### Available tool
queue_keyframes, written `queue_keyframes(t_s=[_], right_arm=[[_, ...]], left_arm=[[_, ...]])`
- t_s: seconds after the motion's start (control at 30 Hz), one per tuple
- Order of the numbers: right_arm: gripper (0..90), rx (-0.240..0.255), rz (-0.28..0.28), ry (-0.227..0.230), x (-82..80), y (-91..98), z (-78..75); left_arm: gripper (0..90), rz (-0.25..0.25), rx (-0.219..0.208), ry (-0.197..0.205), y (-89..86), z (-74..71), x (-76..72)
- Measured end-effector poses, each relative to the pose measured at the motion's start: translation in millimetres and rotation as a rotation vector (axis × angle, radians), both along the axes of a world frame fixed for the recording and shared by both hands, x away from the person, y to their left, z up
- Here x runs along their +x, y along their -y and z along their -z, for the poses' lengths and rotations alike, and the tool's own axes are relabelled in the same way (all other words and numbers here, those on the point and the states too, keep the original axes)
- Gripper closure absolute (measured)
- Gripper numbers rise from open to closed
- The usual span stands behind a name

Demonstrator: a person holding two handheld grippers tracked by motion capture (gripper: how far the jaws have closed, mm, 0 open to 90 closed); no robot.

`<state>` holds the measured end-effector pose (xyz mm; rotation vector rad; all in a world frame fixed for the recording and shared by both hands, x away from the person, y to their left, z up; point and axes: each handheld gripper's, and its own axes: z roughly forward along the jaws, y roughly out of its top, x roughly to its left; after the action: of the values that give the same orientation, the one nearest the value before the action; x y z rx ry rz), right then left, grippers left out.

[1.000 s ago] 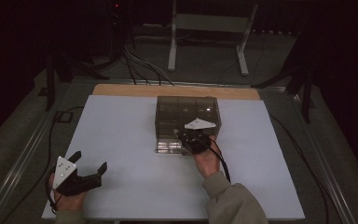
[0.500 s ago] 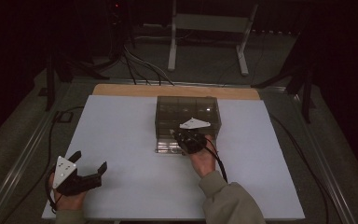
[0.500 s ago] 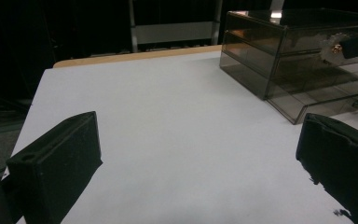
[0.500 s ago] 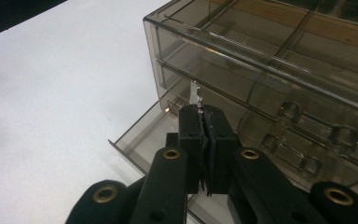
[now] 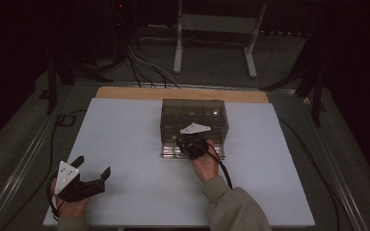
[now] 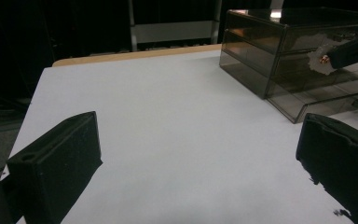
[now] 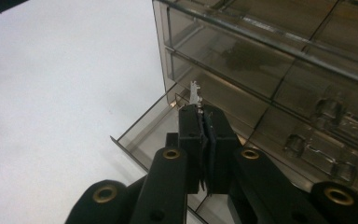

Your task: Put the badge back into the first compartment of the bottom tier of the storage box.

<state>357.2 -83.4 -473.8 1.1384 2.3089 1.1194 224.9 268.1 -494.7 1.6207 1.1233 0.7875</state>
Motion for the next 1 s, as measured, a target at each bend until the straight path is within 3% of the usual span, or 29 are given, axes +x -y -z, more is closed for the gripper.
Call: queue_keyframes(t_s=[0.43,1.0], right_arm=[[87.9,-0.027,0.000,-0.014,3.2,-5.3,7.3],[87.7,-0.101,0.002,-0.024,7.7,-12.2,20.4]], left_arm=[[0.7,-0.002,-0.001,0.001,-0.4,-0.1,-0.5],[0.7,-0.002,-0.003,0.001,-1.1,0.0,-1.3]])
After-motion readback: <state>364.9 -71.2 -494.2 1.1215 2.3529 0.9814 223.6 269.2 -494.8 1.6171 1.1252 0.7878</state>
